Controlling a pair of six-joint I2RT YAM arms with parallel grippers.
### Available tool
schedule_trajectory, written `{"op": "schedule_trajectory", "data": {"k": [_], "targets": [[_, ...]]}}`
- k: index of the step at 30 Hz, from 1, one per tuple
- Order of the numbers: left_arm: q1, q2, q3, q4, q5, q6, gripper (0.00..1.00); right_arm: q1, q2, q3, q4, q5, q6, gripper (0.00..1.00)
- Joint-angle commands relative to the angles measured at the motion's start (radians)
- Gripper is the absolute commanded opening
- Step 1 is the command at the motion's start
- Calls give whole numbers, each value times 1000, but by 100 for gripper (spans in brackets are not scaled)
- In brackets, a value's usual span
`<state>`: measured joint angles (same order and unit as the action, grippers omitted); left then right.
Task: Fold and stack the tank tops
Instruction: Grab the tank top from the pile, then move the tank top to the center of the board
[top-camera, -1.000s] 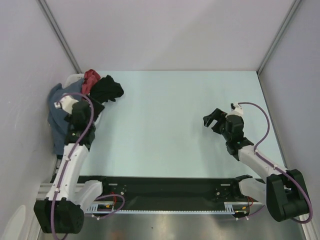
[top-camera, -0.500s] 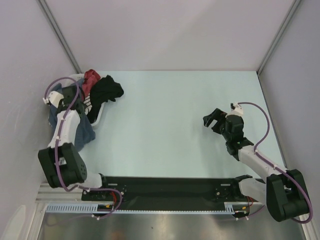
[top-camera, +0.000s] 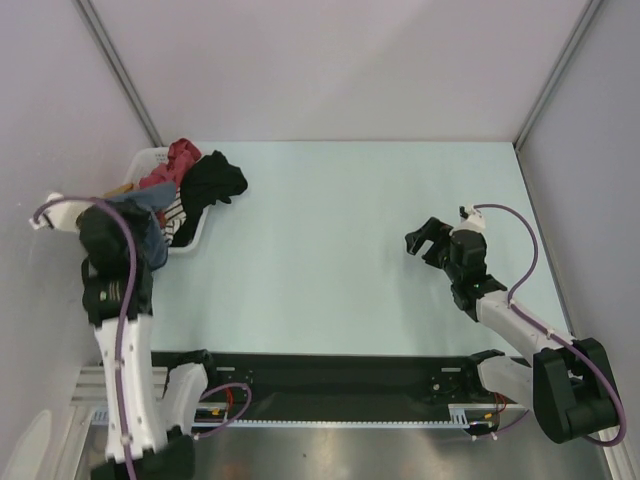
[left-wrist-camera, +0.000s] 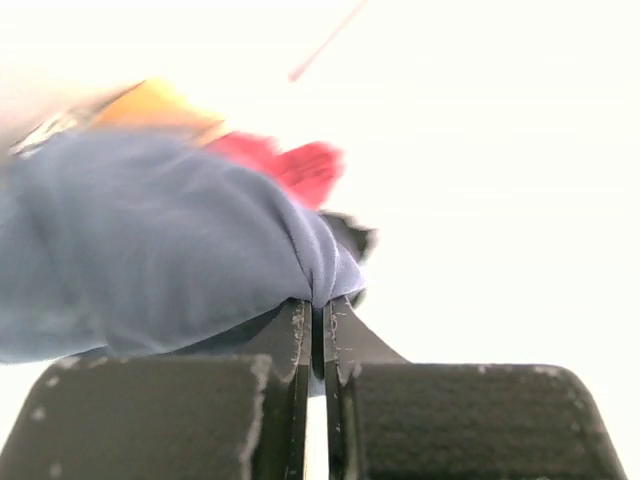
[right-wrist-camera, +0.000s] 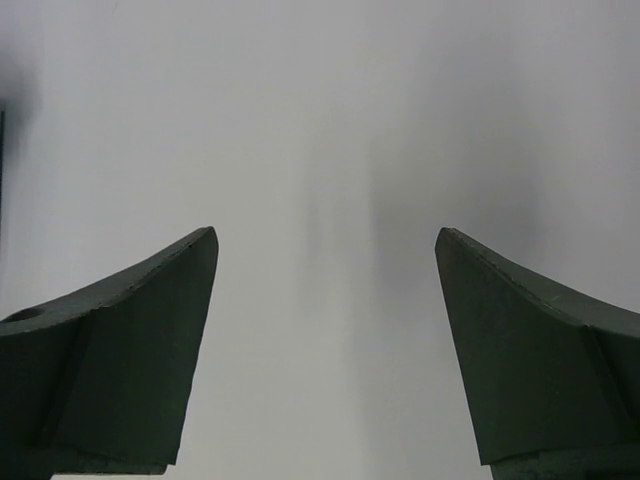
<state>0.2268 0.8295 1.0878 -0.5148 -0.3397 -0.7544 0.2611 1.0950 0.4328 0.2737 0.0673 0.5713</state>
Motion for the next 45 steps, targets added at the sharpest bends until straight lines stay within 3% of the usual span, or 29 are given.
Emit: {"op": "schedule_trajectory", "data": {"k": [1,5,7,11,12,17,20,26,29,35,39,40,45], "targets": [[-14,-180,23,149,207,-14,0,15,0,27,24,23,-22,94],[-44,-231,34,223,555,-152,0,21,2,30,24,37,-28,94],[-124,-198,32,271,599,-220,0,21,6,30,25,42,-28,94],[-441,-106,96,275,441,-139,0,24,12,34,22,49,-30,93],[-563,-55,109,279,388,-108,0,24,11,34,19,52,-31,94],[-935,126,230,306,294,-31,0,27,0,35,9,78,-36,94],[-1053,241,337,286,239,39,0,29,-9,32,2,94,-37,91],[-1040,272,328,303,124,18,0,27,-29,26,2,101,-41,87],[-934,241,302,265,102,-2,0,29,-35,21,13,89,-44,85],[-753,227,114,344,306,-94,5,30,-23,20,38,49,-50,76],[-699,438,80,360,424,-39,5,33,-12,21,53,17,-56,73],[-695,486,101,355,464,-22,0,32,-11,20,56,9,-59,73],[-670,736,280,204,548,94,0,93,38,38,120,-104,-112,72]]}}
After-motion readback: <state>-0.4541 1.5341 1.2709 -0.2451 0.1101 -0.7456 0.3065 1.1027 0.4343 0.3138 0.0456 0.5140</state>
